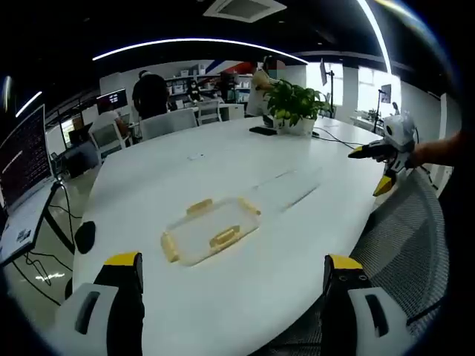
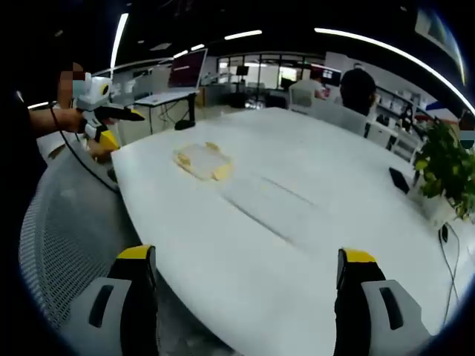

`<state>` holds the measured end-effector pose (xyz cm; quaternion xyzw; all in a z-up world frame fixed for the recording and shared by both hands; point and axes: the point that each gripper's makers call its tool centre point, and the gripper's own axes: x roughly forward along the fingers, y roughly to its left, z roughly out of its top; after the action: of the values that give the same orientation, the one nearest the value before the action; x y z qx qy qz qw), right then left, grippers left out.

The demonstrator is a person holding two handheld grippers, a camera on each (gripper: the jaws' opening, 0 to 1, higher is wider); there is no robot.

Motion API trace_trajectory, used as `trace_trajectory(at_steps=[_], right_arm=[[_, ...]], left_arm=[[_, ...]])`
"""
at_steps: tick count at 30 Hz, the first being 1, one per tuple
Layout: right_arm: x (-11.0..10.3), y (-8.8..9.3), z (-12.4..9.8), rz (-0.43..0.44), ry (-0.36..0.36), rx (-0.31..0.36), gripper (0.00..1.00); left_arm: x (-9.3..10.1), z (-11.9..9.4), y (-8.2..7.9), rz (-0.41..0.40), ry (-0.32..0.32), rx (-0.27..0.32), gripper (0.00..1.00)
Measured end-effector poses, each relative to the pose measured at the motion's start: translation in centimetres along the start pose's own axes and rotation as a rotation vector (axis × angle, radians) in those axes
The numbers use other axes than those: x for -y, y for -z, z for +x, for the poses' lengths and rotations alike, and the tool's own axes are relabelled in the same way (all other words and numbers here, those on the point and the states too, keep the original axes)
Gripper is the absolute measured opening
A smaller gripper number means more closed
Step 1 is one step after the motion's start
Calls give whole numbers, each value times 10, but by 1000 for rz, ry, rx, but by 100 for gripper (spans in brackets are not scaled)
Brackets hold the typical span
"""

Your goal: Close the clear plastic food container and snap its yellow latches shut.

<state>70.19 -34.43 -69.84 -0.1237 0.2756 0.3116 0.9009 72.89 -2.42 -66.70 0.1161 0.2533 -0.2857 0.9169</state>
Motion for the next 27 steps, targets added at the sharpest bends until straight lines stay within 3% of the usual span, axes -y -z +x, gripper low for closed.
trace_trajectory(at_steps=[27], right_arm=[[1,1,-2,-3,0,-2,99]], left_arm=[[2,1,0,0,6,10,99]])
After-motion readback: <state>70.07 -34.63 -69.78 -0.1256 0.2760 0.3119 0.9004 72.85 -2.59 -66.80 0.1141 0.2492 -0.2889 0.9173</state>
